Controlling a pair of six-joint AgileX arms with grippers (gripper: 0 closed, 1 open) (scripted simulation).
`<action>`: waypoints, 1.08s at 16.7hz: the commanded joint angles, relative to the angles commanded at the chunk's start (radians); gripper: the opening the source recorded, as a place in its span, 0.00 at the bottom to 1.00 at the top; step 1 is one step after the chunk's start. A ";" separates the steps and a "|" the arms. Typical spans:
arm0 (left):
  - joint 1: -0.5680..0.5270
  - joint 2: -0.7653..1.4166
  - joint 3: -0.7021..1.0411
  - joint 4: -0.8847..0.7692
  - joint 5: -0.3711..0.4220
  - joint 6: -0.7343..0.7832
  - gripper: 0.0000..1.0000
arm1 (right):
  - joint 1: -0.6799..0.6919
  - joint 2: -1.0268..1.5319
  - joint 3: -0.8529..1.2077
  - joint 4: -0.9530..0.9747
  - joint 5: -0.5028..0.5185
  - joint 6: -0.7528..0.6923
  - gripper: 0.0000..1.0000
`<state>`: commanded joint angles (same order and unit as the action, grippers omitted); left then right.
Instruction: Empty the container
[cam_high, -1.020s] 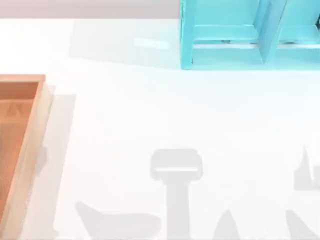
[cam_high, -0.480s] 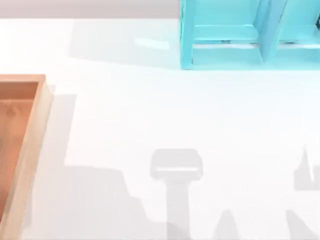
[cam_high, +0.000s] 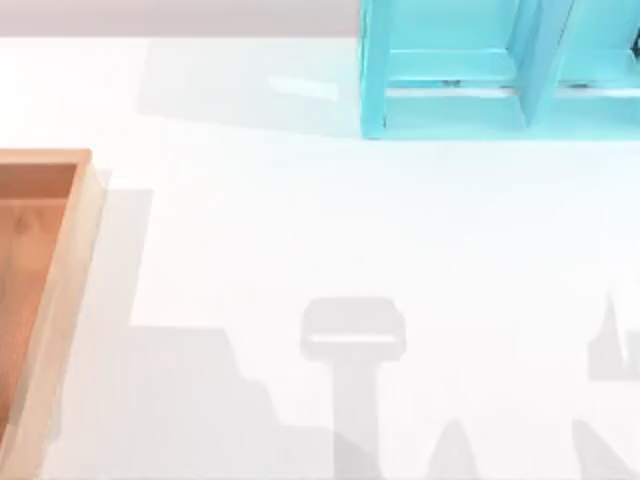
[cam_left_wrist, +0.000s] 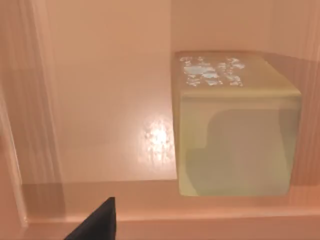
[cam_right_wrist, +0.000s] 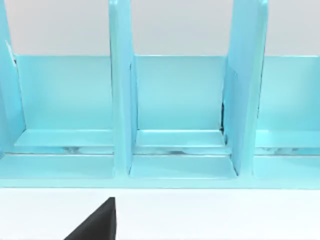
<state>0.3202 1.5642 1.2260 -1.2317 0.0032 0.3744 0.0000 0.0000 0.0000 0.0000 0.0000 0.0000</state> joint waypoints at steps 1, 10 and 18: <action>0.001 0.004 -0.012 0.013 0.000 -0.001 1.00 | 0.000 0.000 0.000 0.000 0.000 0.000 1.00; 0.007 0.110 -0.271 0.385 0.000 0.005 1.00 | 0.000 0.000 0.000 0.000 0.000 0.000 1.00; 0.008 0.118 -0.288 0.404 0.000 0.006 0.77 | 0.000 0.000 0.000 0.000 0.000 0.000 1.00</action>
<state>0.3278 1.6818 0.9377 -0.8276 0.0035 0.3806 0.0000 0.0000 0.0000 0.0000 0.0000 0.0000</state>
